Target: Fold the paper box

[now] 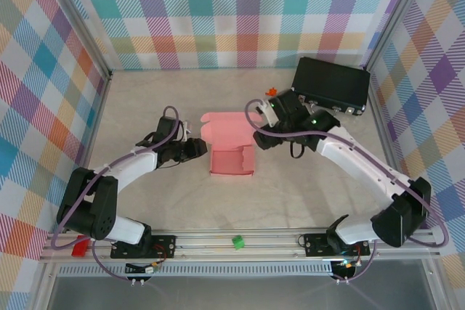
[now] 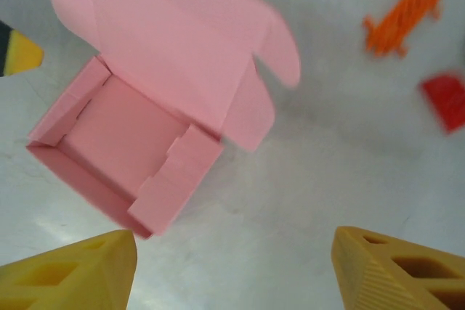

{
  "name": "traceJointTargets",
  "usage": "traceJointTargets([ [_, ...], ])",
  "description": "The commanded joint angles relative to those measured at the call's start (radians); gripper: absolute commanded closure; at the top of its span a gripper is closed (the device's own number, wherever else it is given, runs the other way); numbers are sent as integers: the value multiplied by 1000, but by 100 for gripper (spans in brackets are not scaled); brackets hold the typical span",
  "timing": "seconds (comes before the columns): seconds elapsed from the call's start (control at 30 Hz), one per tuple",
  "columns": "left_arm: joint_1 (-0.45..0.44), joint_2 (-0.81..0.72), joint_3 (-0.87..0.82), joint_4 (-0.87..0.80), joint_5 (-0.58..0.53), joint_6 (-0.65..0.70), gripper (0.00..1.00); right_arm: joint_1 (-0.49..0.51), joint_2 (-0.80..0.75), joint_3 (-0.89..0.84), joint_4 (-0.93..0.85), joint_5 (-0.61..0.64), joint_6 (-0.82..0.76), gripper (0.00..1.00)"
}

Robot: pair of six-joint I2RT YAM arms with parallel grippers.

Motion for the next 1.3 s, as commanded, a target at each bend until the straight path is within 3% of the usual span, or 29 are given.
traceJointTargets([
  [0.0,-10,-8,-32,106,96,-46,59,-54,-34,-129,119,-203,365,31],
  [0.2,-11,56,-86,258,156,-128,60,-58,-46,-336,307,-239,589,40],
  [0.3,-16,91,-102,327,191,-157,62,-58,-31,-413,439,-296,643,44],
  [0.43,-29,115,-104,340,175,-166,64,-61,-10,-461,530,-275,677,48],
  [0.77,-43,109,-116,300,123,-177,68,-79,133,-420,567,-280,655,60],
  [1.1,-48,111,-117,295,120,-171,68,-92,227,-412,711,-347,647,59],
  [1.27,-49,112,-116,289,116,-168,69,-93,277,-380,712,-346,649,63],
])
